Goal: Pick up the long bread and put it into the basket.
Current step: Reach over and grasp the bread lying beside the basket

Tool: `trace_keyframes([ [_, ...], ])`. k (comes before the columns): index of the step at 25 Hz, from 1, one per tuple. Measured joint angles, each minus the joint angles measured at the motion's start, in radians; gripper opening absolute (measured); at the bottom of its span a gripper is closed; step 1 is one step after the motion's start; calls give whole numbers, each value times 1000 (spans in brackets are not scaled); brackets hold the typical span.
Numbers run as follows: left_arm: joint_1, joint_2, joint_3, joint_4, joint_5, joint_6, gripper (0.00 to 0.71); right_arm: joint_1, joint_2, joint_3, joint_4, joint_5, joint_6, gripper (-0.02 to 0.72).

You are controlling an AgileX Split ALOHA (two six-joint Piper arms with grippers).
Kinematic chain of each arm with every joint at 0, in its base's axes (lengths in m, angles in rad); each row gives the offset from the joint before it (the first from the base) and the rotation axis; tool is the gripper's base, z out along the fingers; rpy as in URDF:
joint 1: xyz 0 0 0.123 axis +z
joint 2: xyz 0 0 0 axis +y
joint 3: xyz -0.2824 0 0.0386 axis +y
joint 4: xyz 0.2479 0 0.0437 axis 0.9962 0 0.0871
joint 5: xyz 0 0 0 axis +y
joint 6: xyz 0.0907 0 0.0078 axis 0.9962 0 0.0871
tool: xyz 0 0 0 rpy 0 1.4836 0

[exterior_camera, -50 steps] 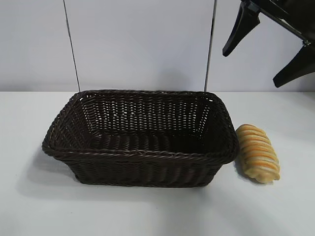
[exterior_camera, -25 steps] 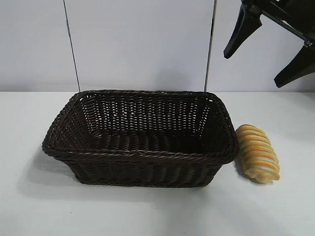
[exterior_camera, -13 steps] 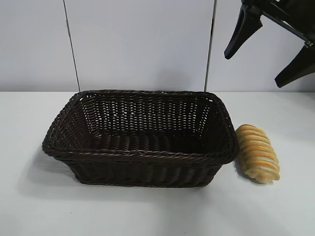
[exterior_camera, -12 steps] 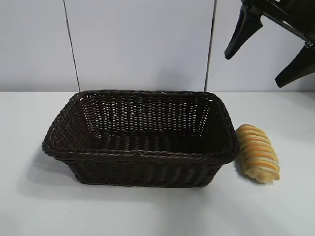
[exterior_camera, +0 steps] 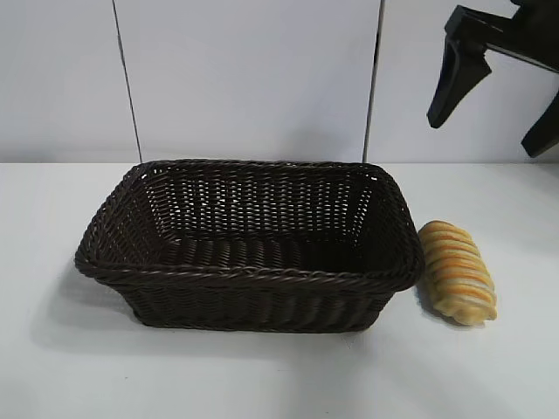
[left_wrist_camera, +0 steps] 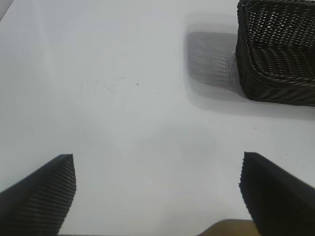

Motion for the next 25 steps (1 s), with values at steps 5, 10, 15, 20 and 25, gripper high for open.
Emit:
trace_keyframes([
  [5,0,0,7,18,-18,0,650,0,0,119,-11,-163,0,694],
  [10,0,1,37,23,-75,0,649,0,2,184,-14,-288,0,694],
  [15,0,1,39,26,-86,2,648,0,52,184,-14,-341,0,694],
  [20,0,1,39,26,-90,3,647,0,135,184,3,-385,0,694],
  [25,0,1,39,26,-92,3,647,0,173,184,13,-436,0,694],
])
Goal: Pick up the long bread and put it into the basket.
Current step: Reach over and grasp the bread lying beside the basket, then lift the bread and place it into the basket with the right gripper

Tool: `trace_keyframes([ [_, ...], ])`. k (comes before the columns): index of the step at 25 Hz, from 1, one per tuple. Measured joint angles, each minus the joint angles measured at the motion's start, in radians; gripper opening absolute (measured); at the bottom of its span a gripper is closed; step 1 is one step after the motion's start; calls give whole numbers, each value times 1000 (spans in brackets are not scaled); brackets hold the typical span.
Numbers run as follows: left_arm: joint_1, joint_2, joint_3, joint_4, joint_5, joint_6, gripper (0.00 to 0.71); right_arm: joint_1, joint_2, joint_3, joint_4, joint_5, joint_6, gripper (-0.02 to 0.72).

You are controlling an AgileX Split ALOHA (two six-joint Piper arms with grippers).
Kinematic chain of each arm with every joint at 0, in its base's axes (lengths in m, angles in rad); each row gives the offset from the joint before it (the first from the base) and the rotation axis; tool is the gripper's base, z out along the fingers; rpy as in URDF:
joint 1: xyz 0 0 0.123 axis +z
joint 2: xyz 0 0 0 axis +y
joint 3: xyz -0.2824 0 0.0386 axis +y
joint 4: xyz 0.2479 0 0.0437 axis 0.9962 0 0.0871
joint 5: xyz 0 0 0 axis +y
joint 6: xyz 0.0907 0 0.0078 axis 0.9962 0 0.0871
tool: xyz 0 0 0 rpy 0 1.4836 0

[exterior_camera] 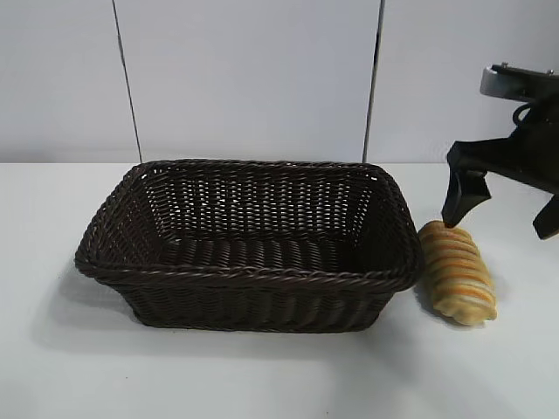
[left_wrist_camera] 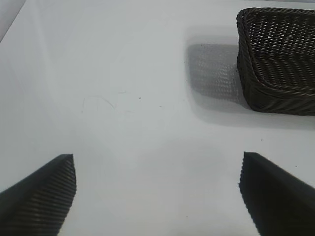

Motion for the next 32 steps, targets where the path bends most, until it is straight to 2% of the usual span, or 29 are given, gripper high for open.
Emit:
trace_keyframes([
  [2,0,0,1,0,0,0,647,0,15,0,5,-12,0,689],
  [4,0,0,1,0,0,0,647,0,28,0,13,-18,0,634],
  [9,0,0,4,0,0,0,647,0,39,0,28,-24,0,319],
  [14,0,0,4,0,0,0,647,5,39,0,33,-34,22,106],
  [16,0,0,4,0,0,0,647,5,39,0,33,-34,35,46],
  [21,0,0,5,0,0,0,647,5,39,-16,33,8,49,20],
  [32,0,0,5,2,-1,0,647,5,-120,-212,16,251,49,19],
])
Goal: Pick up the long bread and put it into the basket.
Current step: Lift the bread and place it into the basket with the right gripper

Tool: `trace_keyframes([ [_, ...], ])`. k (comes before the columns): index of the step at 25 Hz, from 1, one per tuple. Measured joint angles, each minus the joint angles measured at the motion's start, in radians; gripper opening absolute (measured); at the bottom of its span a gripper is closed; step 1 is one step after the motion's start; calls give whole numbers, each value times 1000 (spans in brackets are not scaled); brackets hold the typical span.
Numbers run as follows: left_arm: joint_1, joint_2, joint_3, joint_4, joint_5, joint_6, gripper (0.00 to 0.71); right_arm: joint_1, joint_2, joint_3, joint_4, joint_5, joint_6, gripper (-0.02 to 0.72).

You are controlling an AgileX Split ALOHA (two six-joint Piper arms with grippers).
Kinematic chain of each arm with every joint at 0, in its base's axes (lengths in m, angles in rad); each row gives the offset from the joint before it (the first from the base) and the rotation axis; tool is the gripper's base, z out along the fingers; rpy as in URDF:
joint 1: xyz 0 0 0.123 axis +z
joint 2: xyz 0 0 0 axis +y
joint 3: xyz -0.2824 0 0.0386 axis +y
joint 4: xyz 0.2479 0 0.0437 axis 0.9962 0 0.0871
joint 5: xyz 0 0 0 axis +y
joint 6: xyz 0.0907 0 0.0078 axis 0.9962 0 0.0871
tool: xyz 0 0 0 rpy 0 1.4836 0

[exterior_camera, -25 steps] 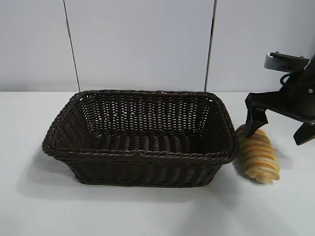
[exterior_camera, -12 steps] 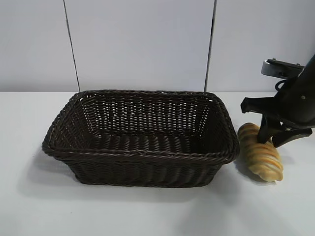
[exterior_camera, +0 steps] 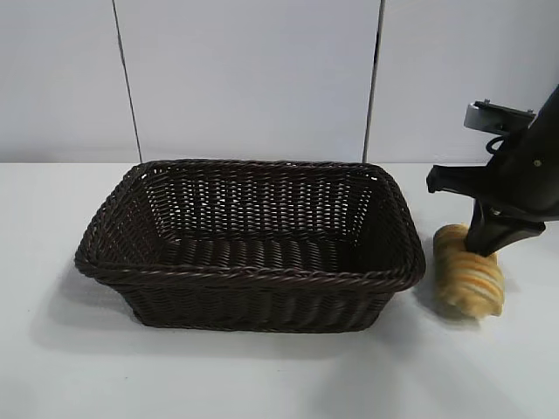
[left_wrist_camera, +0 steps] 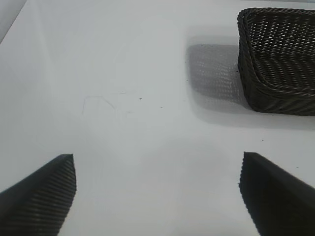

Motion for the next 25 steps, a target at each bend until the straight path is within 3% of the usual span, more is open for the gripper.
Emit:
trace_keyframes([
  [6,0,0,0,0,0,0,647,7,-14,-99,-8,114,0,18],
  [9,0,0,0,0,0,0,647,59,-14,-151,-2,147,-1,16],
  [15,0,0,0,1,0,0,647,277,-14,-218,5,138,7,13],
  [19,0,0,0,1,0,0,647,405,9,-226,-30,67,-10,13],
  [22,0,0,0,1,0,1,647,449,49,-226,-64,34,-153,12],
  [25,0,0,0,1,0,1,647,460,85,-226,-59,13,-464,13],
])
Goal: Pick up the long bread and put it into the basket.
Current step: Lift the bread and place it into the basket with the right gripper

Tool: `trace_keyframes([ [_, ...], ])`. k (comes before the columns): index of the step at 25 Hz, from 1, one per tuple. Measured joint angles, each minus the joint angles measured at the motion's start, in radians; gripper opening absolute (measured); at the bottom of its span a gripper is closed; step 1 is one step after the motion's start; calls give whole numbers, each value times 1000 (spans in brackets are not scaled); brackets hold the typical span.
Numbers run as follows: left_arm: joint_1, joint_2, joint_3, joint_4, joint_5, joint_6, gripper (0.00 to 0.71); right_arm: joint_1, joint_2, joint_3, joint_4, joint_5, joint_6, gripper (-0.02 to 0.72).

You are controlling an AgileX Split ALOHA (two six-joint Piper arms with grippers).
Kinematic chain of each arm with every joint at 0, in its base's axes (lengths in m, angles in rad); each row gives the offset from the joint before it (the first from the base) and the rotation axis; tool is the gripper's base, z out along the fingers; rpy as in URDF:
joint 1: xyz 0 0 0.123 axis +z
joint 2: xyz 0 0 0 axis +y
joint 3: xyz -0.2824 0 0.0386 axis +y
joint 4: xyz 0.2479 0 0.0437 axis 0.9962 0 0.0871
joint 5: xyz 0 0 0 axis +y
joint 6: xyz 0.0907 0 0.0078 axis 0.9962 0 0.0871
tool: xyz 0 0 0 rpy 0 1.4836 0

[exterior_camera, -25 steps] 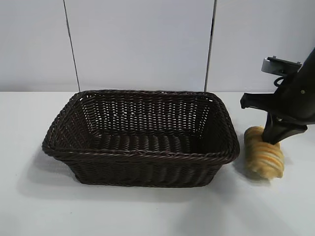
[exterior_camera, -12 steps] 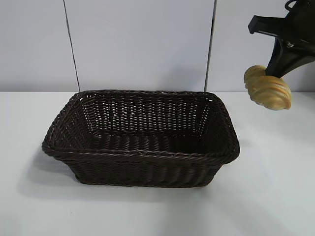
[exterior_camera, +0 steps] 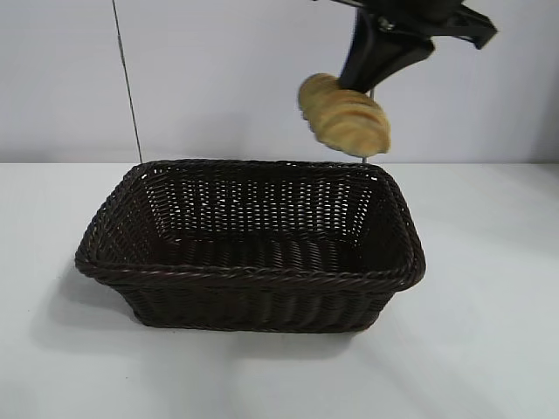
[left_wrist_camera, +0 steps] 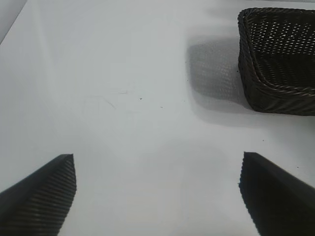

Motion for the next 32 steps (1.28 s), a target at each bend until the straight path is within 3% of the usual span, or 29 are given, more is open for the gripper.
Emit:
trace_keyframes([
  [2,0,0,0,0,0,0,647,0,16,0,25,-6,-220,13],
  [4,0,0,0,0,0,0,647,0,27,0,72,-19,-387,13],
  [6,0,0,0,0,0,0,647,0,41,0,125,-36,-509,13],
  [8,0,0,0,0,0,0,647,0,60,0,174,-52,-568,13],
  [12,0,0,0,0,0,0,647,0,121,-1,202,-54,-604,13],
  [26,0,0,0,0,0,0,647,0,263,-1,242,-92,-606,18],
  [30,0,0,0,0,0,0,647,0,263,-5,250,-82,-606,133],
  [32,0,0,0,0,0,0,647,0,263,-5,253,-76,-606,278],
])
